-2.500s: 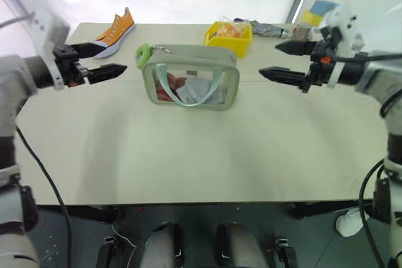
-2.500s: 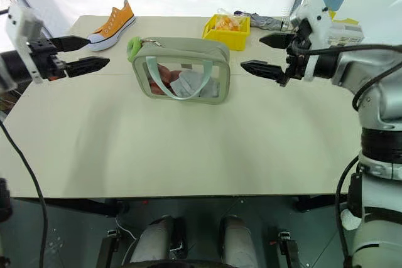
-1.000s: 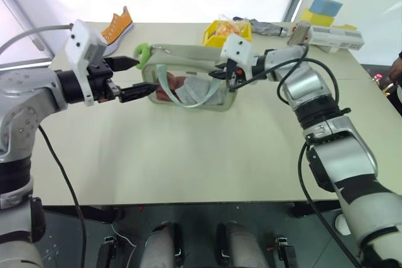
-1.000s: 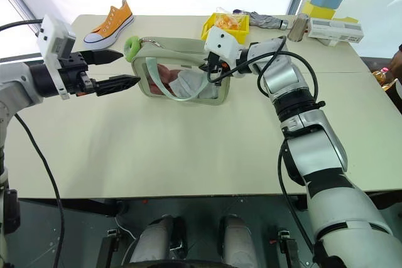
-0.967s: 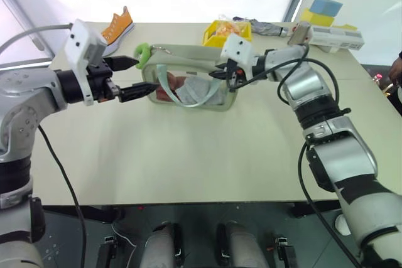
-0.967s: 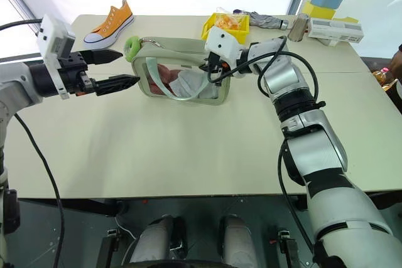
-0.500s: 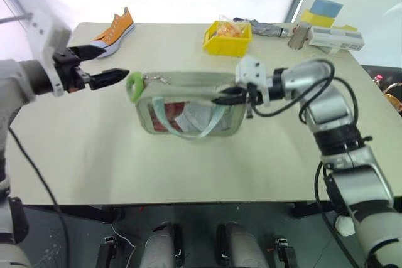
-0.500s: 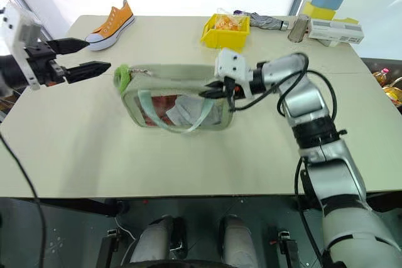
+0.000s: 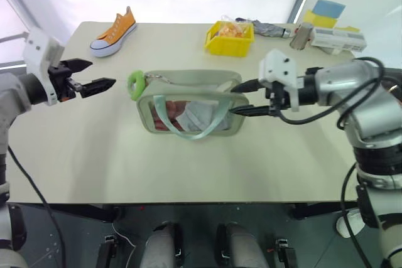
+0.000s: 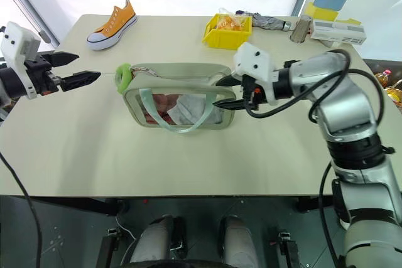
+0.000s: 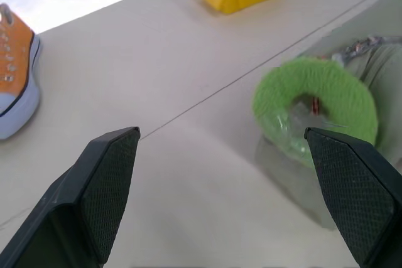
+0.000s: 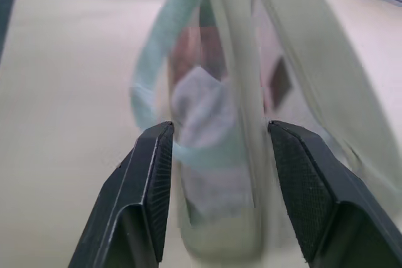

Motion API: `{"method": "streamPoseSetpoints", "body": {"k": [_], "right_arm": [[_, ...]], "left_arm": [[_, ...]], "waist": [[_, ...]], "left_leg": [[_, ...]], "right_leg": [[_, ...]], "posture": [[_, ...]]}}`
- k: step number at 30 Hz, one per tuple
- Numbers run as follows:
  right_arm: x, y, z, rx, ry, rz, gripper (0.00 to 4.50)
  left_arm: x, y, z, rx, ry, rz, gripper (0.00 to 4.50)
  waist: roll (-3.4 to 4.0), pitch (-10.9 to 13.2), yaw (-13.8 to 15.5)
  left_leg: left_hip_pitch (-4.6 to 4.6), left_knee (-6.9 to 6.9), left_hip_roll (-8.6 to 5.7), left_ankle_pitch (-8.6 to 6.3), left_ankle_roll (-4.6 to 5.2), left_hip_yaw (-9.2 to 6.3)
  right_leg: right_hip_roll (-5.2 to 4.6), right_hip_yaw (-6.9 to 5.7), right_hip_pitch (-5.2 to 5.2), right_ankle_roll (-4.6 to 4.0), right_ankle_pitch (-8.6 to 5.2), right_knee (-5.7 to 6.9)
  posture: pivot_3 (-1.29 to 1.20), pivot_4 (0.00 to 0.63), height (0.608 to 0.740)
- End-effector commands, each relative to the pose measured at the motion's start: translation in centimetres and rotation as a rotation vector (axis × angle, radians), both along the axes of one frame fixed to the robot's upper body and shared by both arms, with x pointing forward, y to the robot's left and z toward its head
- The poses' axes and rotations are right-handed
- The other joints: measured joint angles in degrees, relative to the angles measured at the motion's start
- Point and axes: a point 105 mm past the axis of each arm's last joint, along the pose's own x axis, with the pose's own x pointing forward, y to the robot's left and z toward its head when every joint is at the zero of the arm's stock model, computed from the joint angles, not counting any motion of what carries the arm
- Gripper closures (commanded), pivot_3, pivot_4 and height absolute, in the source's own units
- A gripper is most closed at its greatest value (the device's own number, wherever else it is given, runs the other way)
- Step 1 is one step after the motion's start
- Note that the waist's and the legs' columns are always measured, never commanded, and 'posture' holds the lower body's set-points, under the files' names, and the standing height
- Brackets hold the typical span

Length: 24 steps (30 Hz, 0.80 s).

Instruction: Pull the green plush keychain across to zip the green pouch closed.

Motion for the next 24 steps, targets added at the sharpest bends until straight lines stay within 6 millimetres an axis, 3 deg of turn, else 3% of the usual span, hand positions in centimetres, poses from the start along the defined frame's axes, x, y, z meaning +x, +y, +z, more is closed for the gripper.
{"method": "streamPoseSetpoints", "body": {"k": [1,4,7,15,18,24], "right_arm": [[0.0,0.2,-0.6,0.017,-0.01,-0.012,1.97],[0.9,0.3,-1.4,0.026,-0.006,-0.035,1.97],[1.6,0.5,-0.7,0.054,-0.032,-0.054,1.97],[-1.3,0.0,3.3,0.106,0.009,0.02,1.97],[-1.2,0.1,4.1,0.14,0.004,0.012,1.97],[1.8,0.3,1.0,0.093,-0.031,-0.065,1.97]], "left_arm": [[0.5,-0.6,0.5,0.027,-0.045,-0.038,0.0],[1.1,-1.3,0.0,0.028,-0.035,-0.067,0.0],[1.4,-1.9,-0.5,0.048,-0.026,-0.098,0.0],[0.9,-0.6,0.1,0.068,-0.025,-0.086,0.0],[0.8,-0.4,0.3,0.07,-0.029,-0.082,0.0],[1.4,-1.1,0.6,0.069,-0.045,-0.1,0.0]], "waist": [[0.0,0.0,0.0],[0.0,0.0,-0.1],[-0.01,0.0,-0.2],[0.0,0.0,-0.1],[0.0,0.0,-0.1],[-0.01,0.0,-0.1]], "left_leg": [[0.0,0.0,0.0,0.0,0.0,0.01],[-0.01,0.0,-0.04,0.0,0.0,0.03],[-0.02,0.0,-0.04,0.0,0.0,0.05],[-0.04,0.0,0.02,0.0,0.0,0.04],[0.0,0.0,0.03,0.0,0.01,0.02],[-0.03,0.01,-0.02,-0.01,0.02,0.04]], "right_leg": [[0.0,0.0,-0.01,0.0,0.0,0.0],[0.01,0.0,-0.03,0.0,0.0,0.02],[0.02,0.0,-0.04,0.0,0.0,0.02],[0.0,0.01,-0.07,0.01,0.0,0.02],[0.0,0.0,-0.03,0.0,0.0,0.02],[0.01,0.0,-0.05,0.0,0.0,0.02]], "posture": [[0.0,0.15,0.74],[0.0,0.15,0.74],[0.0,0.15,0.74],[0.0,0.15,0.74],[0.0,0.15,0.74],[0.0,0.15,0.74]]}}
